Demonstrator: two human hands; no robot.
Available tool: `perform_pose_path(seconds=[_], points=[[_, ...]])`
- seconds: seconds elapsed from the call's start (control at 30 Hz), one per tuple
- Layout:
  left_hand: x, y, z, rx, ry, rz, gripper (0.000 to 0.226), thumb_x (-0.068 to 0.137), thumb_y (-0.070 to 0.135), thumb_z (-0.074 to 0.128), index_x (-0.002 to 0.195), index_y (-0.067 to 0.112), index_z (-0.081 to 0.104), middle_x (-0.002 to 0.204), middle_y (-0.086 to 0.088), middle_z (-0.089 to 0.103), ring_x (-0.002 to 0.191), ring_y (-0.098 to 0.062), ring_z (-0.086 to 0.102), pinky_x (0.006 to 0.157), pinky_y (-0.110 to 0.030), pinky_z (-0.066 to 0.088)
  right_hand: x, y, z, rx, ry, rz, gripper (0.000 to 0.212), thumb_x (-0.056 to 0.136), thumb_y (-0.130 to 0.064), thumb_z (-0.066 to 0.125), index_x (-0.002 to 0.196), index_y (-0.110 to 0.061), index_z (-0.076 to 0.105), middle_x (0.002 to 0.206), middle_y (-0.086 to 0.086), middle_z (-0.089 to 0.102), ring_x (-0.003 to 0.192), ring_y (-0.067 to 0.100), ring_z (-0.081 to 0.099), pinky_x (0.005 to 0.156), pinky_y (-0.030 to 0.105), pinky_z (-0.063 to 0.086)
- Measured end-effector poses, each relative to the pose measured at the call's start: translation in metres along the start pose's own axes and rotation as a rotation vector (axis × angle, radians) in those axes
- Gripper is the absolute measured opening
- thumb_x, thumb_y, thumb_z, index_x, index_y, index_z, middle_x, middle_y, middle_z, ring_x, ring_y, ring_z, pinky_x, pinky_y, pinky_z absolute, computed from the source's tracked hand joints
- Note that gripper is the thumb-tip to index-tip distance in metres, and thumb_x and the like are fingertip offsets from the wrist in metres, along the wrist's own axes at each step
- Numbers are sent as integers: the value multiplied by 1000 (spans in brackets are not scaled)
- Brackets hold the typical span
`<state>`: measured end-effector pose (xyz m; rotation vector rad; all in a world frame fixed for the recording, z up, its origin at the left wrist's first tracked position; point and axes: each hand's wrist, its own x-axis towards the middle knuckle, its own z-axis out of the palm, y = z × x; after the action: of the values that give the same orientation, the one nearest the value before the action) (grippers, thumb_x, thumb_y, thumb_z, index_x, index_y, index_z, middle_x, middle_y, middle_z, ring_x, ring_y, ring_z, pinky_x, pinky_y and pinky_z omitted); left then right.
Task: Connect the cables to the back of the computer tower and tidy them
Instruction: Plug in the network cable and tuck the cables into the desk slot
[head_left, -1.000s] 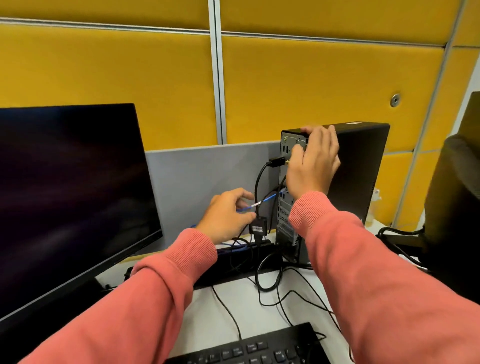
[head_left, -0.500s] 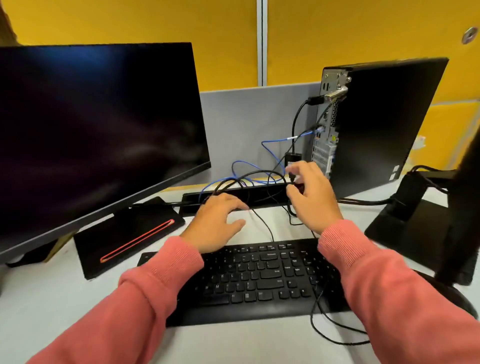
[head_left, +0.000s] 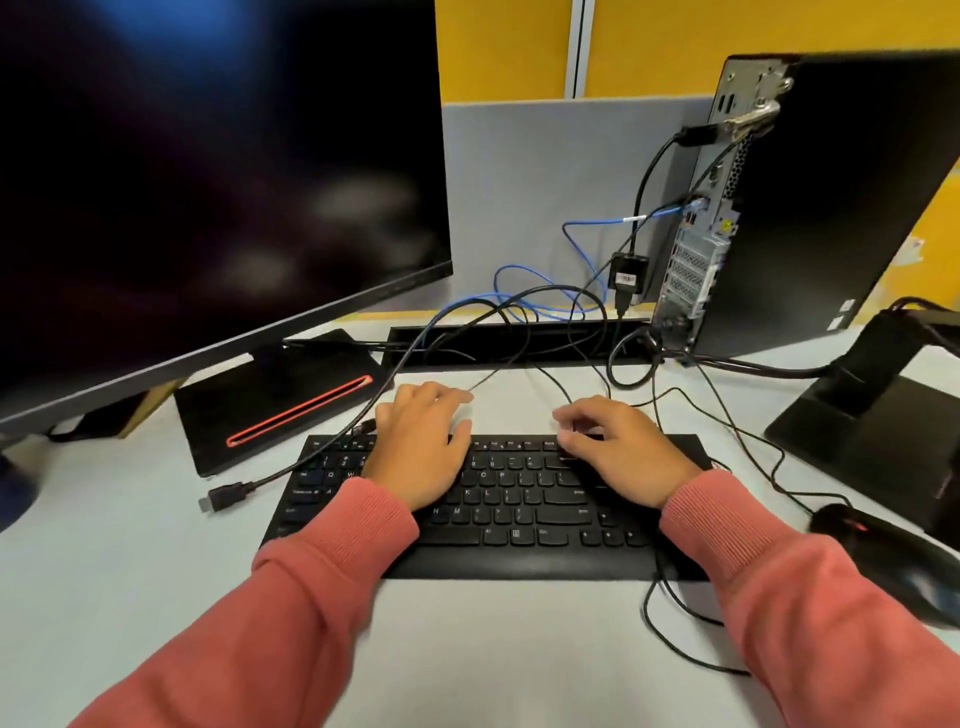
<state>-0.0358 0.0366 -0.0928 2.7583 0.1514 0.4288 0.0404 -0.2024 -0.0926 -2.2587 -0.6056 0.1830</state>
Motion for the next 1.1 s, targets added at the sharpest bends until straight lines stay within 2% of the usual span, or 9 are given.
perform_pose_path(seconds=[0.07, 0.2, 0.33, 0.43, 0.53, 0.67, 0.83, 0.97, 1.1], points=[[1, -1, 1, -21, 0, -12, 39, 103, 36, 48, 141, 36, 50, 126, 9, 51, 125, -18, 39, 103, -37, 26, 4, 2, -3, 142, 3, 17, 17, 87, -31, 70, 104, -30, 72, 107, -6, 71, 97, 9, 64, 101, 39, 49], [6, -7, 2, -25, -21, -67, 53, 101, 41, 50, 151, 37, 37, 145, 6, 38, 137, -20, 28, 114, -43, 21, 3, -2, -18, 488, -42, 44, 27, 90, -4, 69, 111, -22, 71, 95, 6, 70, 88, 14, 64, 94, 30, 47], [15, -8, 3, -71, -26, -51, 49, 101, 39, 52, 149, 35, 43, 122, 14, 55, 125, -15, 44, 108, -35, 24, 4, -2, -24, 803, 88, 122, 31, 93, -8, 65, 123, -19, 63, 69, 4, 55, 75, 17, 65, 89, 35, 44], [19, -12, 6, -191, 48, -73, 38, 98, 32, 57, 135, 37, 56, 104, 17, 53, 111, -10, 49, 102, -30, 27, 2, -8, -28, 733, 96, 93, 23, 100, -23, 57, 115, -13, 71, 59, 1, 46, 68, 17, 58, 89, 35, 38], [22, -15, 6, -281, 80, -87, 35, 96, 31, 59, 129, 39, 58, 106, 20, 53, 108, -8, 50, 106, -41, 41, -9, -23, -31, 711, 66, -20, 32, 99, -31, 56, 100, -3, 71, 66, 3, 51, 76, 20, 58, 86, 41, 34], [20, -13, 5, -296, 47, -68, 30, 96, 34, 57, 125, 42, 59, 108, 22, 55, 112, -8, 49, 106, -40, 40, -20, -40, -29, 744, 32, -135, 32, 95, -26, 56, 82, 1, 66, 67, 12, 58, 75, 28, 60, 85, 40, 43], [19, -11, 4, -281, 21, -57, 22, 98, 37, 56, 118, 40, 65, 111, 22, 57, 112, -7, 50, 105, -38, 40, -14, -49, -26, 788, 9, -112, 30, 99, -24, 49, 121, -14, 67, 54, 13, 37, 58, 30, 58, 82, 40, 48], [21, -8, 6, -328, 3, -29, 18, 98, 36, 58, 110, 35, 70, 104, 19, 64, 105, -9, 57, 100, -42, 46, -12, -64, -27, 736, -135, -246, 29, 99, -19, 50, 111, -3, 71, 64, 16, 56, 73, 29, 63, 78, 32, 52], [33, 19, -4, -865, -66, -136, 30, 106, 35, 48, 106, 24, 75, 96, 2, 76, 90, -14, 66, 87, -34, 48, 1, -70, -21, 675, -83, -200, 29, 106, -12, 43, 116, -7, 69, 58, 14, 53, 62, 27, 61, 70, 30, 50]])
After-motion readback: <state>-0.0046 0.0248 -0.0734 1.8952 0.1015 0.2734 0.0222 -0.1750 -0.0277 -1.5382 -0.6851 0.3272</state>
